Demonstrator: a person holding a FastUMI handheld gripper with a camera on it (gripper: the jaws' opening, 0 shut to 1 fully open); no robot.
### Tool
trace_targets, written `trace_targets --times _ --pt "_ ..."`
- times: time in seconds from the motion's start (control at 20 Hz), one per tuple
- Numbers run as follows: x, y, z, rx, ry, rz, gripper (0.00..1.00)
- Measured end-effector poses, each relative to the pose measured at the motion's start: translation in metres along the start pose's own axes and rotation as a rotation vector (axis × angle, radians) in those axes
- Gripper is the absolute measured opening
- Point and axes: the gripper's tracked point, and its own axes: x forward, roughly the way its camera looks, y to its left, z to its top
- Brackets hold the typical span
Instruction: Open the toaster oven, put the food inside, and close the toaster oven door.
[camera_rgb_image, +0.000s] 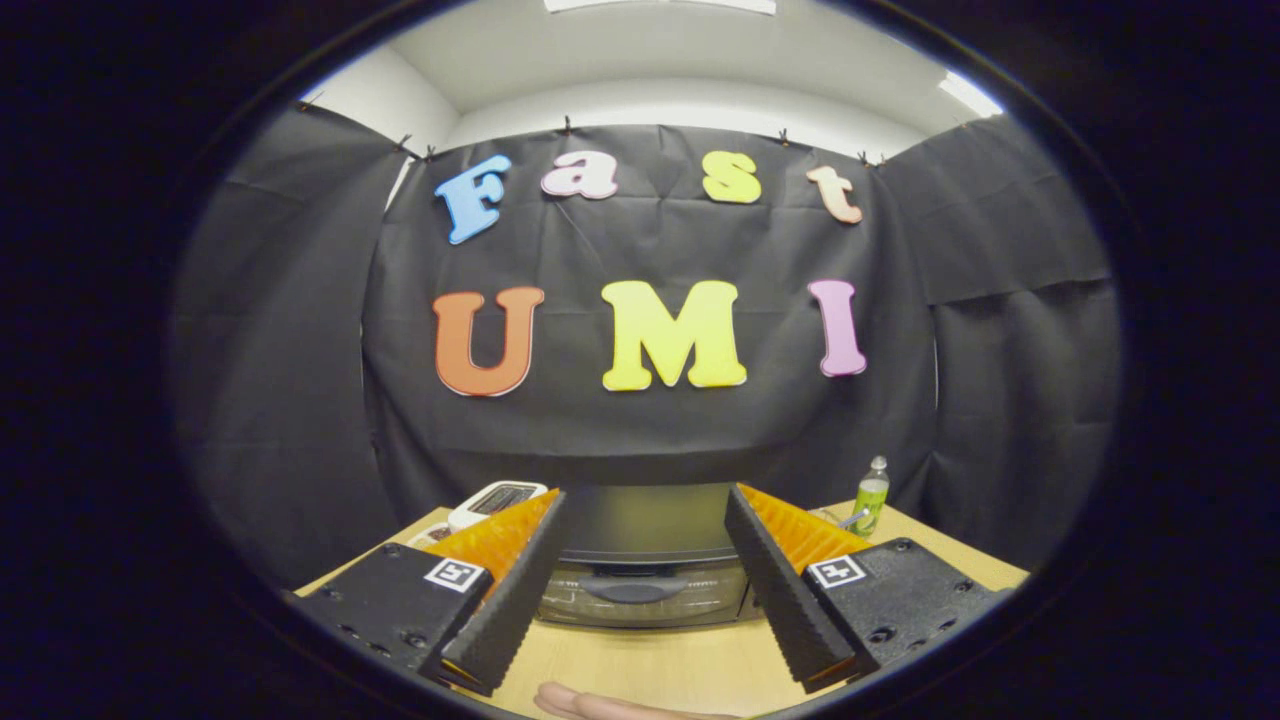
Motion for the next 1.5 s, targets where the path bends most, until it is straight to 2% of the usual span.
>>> trace_targets --times 0.3,0.6,0.85,1.15,1.5 --pt "0.051 -0.007 -0.056 0.057 0.145 0.010 1.00" --pt "0.084 -0.004 -0.084 -0.011 0.149 -0.016 1.00" --pt "0.106 -0.004 -0.117 -0.040 0.214 -0.030 1.00" --pt "0.106 -0.002 -0.125 -0.048 0.231 -0.013 1.00" --pt "0.077 -0.001 -0.133 -0.077 0.270 -0.011 1.00"
